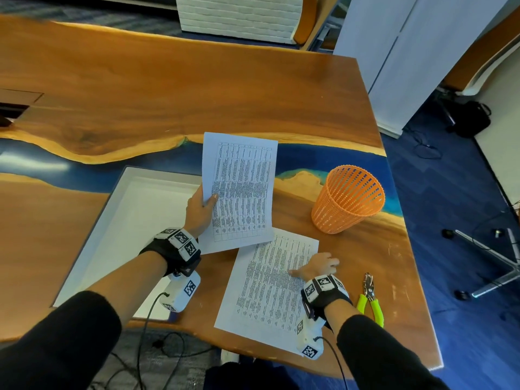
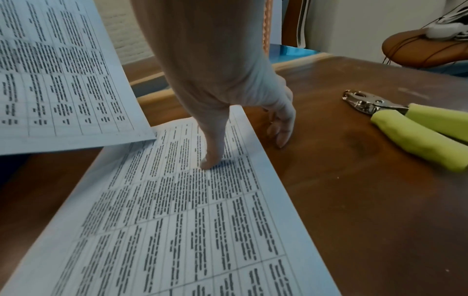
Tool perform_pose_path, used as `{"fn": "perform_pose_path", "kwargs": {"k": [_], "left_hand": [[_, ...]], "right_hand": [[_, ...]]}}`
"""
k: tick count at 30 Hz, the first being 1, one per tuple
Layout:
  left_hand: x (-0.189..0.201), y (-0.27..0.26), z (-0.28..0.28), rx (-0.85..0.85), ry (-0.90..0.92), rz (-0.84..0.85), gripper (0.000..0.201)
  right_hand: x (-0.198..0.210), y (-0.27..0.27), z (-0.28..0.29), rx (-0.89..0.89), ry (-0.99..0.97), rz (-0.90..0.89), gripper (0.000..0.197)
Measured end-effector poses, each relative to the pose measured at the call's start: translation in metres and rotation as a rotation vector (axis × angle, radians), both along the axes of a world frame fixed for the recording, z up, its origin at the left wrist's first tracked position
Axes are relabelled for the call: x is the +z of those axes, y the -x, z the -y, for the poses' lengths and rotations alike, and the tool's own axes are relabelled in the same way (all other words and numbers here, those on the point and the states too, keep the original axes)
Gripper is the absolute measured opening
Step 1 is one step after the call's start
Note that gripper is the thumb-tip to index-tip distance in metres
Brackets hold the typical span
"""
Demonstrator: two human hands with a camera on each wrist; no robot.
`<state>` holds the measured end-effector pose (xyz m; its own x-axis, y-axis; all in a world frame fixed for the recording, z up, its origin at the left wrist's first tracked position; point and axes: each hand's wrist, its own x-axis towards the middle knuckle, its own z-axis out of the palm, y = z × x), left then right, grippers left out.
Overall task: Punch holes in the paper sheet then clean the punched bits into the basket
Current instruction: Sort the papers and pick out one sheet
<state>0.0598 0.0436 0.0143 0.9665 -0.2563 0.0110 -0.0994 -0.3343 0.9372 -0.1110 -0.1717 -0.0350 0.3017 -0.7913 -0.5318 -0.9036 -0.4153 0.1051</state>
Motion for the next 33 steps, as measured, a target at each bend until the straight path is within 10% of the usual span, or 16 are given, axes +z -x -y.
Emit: {"fn": "perform_pose_path", "kwargs": {"k": [12, 17, 26, 33], "left_hand": [[0.006, -0.005, -0.004, 0.025, 0.011, -0.016, 0.035], [0.007, -0.006, -0.007, 0.056, 0.026, -0.019, 0.036], [0.007, -0.007, -0.016, 0.116, 0.018, -0.006, 0.038], [0.005, -0.005, -0.015, 0.062, 0.021, -0.07, 0.039]], "right_hand": [[-0.015, -0.001, 0.003, -0.089, -0.234, 0.245, 0.095], [-0.018, 0.009, 0.017, -0.059, -0.366, 0.39, 0.038], [0.0, 0.023, 0.059, -0.117, -0.436, 0.434, 0.032], [0.022, 0.005, 0.059, -0.163, -0.756, 0.84, 0.033]]}}
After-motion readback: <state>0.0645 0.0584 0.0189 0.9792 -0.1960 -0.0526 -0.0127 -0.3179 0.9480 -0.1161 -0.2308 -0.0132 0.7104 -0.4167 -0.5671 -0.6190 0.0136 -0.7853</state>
